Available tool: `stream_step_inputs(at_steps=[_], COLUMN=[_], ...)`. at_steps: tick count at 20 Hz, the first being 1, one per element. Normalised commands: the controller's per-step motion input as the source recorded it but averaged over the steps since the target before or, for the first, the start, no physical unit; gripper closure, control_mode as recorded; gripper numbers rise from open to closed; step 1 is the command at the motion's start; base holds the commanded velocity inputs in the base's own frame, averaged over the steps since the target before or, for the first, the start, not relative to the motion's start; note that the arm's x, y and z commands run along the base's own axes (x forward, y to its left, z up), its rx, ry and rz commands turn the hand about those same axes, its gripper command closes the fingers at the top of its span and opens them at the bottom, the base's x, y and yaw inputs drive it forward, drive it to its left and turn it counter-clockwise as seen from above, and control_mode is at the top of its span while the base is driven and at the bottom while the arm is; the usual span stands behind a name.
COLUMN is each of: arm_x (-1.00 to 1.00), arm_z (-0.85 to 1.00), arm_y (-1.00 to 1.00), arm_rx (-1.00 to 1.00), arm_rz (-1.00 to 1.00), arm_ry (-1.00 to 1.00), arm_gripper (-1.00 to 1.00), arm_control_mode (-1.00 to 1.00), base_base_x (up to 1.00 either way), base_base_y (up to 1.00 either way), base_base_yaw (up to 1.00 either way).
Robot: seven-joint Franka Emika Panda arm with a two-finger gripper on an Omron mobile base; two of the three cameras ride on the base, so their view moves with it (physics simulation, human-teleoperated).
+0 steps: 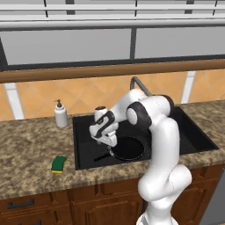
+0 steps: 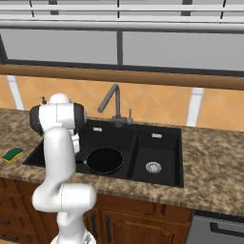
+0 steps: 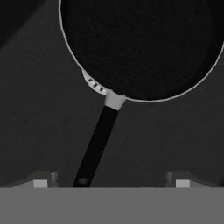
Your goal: Pick the pan and sponge and place them into the sink. Then turn on the water.
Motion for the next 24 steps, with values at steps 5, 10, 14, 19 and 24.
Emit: stream_step_inputs(at_steps=[5,10,14,19,24], arm_x=[-0.32,-0.41,-0.33,-0.4,-0.27], arm_z=[1.0,1.0,0.72,0.4,0.04], arm_y=[0.0,0.0,0.09,0.48,0.79], arm_rx=[0.0,0.02,0.13,0.06,-0.03], arm_rz=[0.23,0.15,0.11,0.14,0.16], arm_ry=[-0.11,-0.06,-0.1,-0.03,0.0], arm_gripper=[-1.0,-1.0,-1.0,-1.0,-1.0], arm_control_mode=[-1.0,-1.0,-1.0,-1.0,-1.0], base_base_x=[0.0,0.0,0.0,0.0,0.0], base_base_y=[0.0,0.0,0.0,0.0,0.0], base_base_yaw=[0.0,0.0,0.0,0.0,0.0])
